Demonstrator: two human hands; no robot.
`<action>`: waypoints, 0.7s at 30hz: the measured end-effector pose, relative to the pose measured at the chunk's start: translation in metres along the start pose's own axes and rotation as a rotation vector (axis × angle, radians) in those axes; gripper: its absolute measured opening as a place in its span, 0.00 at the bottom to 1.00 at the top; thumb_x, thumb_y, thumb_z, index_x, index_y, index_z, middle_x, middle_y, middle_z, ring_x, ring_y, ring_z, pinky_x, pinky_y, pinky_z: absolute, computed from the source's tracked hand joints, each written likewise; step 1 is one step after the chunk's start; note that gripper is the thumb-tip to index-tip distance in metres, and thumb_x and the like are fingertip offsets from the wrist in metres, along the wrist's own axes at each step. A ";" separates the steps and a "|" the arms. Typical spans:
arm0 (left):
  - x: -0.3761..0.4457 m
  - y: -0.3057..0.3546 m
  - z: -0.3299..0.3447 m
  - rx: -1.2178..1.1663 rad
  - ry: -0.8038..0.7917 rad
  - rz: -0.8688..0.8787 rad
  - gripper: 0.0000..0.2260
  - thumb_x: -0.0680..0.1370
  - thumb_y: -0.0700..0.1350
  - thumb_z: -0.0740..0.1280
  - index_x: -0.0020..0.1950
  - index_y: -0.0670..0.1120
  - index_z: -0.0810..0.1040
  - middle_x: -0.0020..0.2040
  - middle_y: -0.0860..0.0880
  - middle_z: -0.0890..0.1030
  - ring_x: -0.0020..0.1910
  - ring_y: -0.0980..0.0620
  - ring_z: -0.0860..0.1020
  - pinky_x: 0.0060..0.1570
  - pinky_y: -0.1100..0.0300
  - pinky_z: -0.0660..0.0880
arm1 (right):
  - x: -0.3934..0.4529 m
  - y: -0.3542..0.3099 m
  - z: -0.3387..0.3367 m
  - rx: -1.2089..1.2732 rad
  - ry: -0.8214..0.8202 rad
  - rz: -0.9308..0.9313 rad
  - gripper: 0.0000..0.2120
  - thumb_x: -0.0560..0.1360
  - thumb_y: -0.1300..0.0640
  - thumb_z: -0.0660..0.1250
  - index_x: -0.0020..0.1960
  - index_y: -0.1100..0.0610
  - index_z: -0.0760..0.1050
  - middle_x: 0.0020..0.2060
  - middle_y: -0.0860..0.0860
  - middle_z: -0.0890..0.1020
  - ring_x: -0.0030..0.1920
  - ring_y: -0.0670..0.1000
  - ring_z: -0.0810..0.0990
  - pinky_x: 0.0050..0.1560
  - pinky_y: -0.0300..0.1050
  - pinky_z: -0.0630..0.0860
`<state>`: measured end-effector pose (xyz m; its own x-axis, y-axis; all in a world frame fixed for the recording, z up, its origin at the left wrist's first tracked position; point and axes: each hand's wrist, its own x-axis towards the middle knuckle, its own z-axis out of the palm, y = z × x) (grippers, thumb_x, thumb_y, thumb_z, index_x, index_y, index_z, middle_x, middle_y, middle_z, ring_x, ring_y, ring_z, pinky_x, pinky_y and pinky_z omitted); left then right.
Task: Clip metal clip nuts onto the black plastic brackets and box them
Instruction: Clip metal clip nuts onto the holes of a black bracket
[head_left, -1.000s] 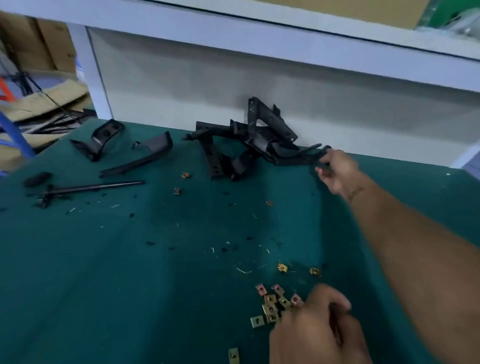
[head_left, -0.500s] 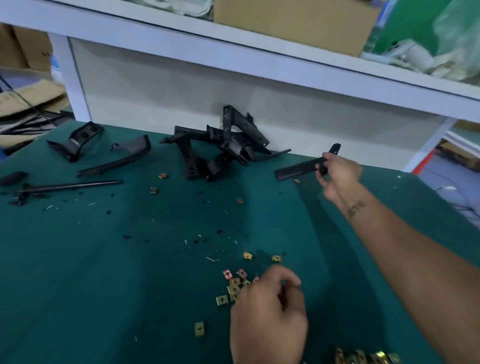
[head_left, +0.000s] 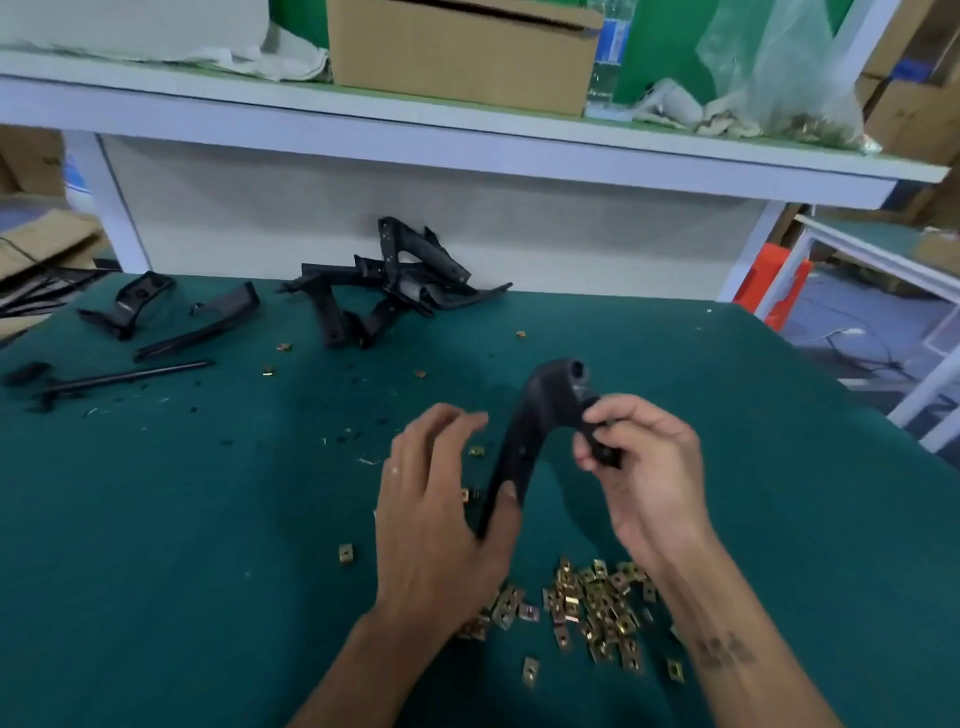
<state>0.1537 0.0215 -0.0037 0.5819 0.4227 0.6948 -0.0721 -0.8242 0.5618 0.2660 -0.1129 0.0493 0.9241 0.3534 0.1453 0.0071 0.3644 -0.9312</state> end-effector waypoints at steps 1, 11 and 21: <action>0.002 0.001 -0.003 0.037 -0.079 -0.033 0.26 0.75 0.55 0.67 0.71 0.52 0.67 0.66 0.55 0.71 0.60 0.53 0.75 0.53 0.51 0.77 | -0.008 0.002 0.006 -0.003 -0.079 -0.011 0.23 0.72 0.80 0.57 0.34 0.60 0.82 0.35 0.54 0.80 0.31 0.55 0.77 0.31 0.42 0.73; 0.006 -0.027 -0.017 -0.692 -0.147 -0.597 0.06 0.82 0.43 0.67 0.49 0.50 0.71 0.31 0.45 0.78 0.23 0.46 0.75 0.23 0.57 0.72 | -0.020 0.027 -0.018 -0.837 -0.358 -0.425 0.16 0.80 0.66 0.67 0.65 0.56 0.80 0.56 0.45 0.82 0.61 0.46 0.80 0.64 0.47 0.77; 0.005 -0.045 -0.008 -0.815 -0.077 -0.625 0.34 0.82 0.43 0.69 0.81 0.59 0.53 0.48 0.48 0.84 0.34 0.41 0.84 0.28 0.54 0.79 | -0.038 0.056 0.020 -1.340 -0.509 -0.407 0.11 0.81 0.60 0.65 0.61 0.54 0.81 0.56 0.46 0.77 0.56 0.51 0.76 0.45 0.51 0.79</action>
<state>0.1532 0.0639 -0.0216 0.7524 0.6392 0.1593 -0.2494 0.0526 0.9670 0.2234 -0.0886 -0.0018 0.5456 0.7826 0.2998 0.8234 -0.4339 -0.3658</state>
